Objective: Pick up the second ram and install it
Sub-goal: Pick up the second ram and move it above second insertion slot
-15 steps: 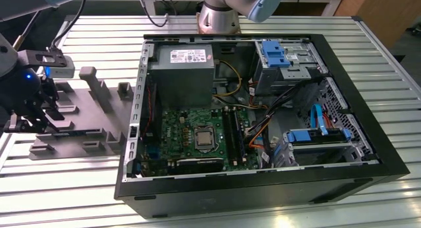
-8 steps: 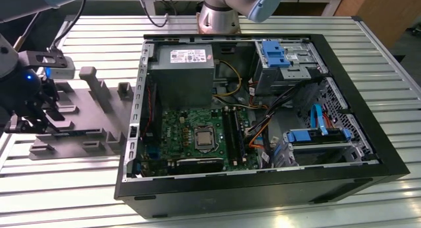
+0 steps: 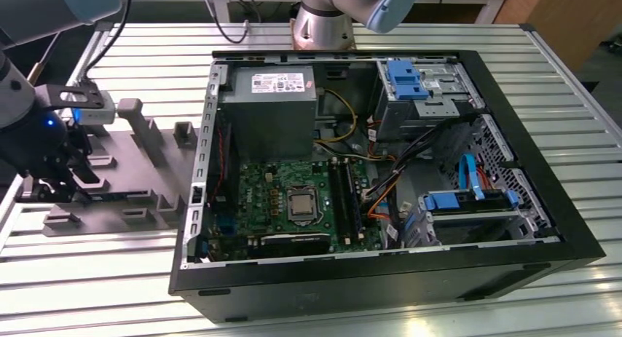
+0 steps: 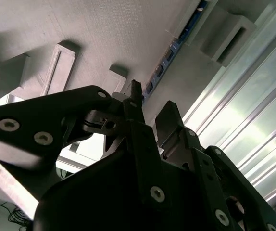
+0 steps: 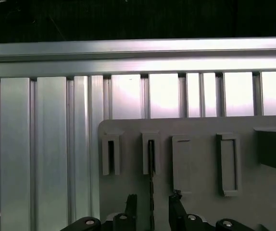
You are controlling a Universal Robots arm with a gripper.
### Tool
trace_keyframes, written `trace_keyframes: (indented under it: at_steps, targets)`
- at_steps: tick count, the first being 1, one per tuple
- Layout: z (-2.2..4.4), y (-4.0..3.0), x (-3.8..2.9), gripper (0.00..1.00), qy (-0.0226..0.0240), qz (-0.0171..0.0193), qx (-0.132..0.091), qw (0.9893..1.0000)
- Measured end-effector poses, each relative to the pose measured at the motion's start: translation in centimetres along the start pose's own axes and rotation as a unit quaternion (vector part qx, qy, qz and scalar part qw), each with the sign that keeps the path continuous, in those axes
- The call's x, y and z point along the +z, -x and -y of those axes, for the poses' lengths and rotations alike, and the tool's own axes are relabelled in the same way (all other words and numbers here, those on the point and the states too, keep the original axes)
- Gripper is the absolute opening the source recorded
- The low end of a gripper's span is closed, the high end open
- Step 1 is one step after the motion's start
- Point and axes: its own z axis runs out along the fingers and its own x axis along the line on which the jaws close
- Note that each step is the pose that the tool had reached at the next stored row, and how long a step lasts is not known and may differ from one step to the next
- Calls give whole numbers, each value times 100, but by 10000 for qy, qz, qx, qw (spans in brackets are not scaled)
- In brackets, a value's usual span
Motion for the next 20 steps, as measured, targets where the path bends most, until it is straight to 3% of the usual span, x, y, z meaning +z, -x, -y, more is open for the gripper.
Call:
trace_keyframes:
  at_steps: [10, 17, 20]
  targets:
    - [-1, -4, 47, 39, 1, -4, -117, 9999]
    - [-2, -6, 148, 39, -3, -5, -117, 9999]
    - [-2, -7, 161, 38, -2, -6, -117, 9999]
